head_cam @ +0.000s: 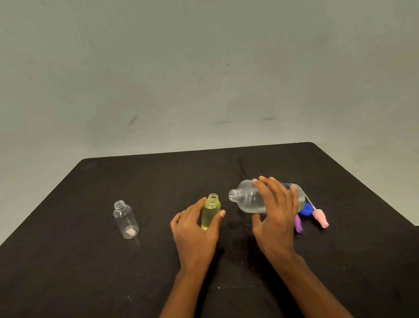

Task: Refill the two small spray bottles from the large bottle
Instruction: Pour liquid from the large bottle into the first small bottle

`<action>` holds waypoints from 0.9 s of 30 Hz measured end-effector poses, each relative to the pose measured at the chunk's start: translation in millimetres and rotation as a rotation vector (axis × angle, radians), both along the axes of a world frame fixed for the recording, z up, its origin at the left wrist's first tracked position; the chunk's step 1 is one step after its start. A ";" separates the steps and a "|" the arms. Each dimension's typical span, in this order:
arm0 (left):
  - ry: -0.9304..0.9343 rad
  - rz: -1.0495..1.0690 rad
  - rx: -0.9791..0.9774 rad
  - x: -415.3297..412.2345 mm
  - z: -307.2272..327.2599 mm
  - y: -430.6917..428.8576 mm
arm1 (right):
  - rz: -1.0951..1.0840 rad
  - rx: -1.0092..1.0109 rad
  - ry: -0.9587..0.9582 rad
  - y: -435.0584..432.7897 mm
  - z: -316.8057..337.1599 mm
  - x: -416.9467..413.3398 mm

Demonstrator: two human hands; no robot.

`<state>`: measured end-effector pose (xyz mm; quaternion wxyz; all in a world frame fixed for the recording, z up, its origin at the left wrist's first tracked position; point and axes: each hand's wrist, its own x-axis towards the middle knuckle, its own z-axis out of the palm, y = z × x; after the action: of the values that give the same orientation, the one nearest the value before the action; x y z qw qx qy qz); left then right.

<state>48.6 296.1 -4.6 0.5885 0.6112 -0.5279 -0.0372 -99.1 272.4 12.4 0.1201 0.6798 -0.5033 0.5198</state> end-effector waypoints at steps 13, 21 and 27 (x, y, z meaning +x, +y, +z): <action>0.220 0.130 0.096 56.1 -8.7 -32.5 | 0.020 -0.014 -0.025 0.0 1.6 1.6; 0.275 0.126 0.182 58.9 -9.7 -32.7 | 0.036 -0.026 -0.017 0.8 1.3 2.5; 0.146 0.279 0.119 44.0 0.8 -21.2 | 0.029 -0.007 -0.008 0.7 -0.1 2.6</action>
<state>92.6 274.8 -3.8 0.5873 0.7080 -0.3909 -0.0308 -96.6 273.1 12.3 0.1128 0.6845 -0.4922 0.5258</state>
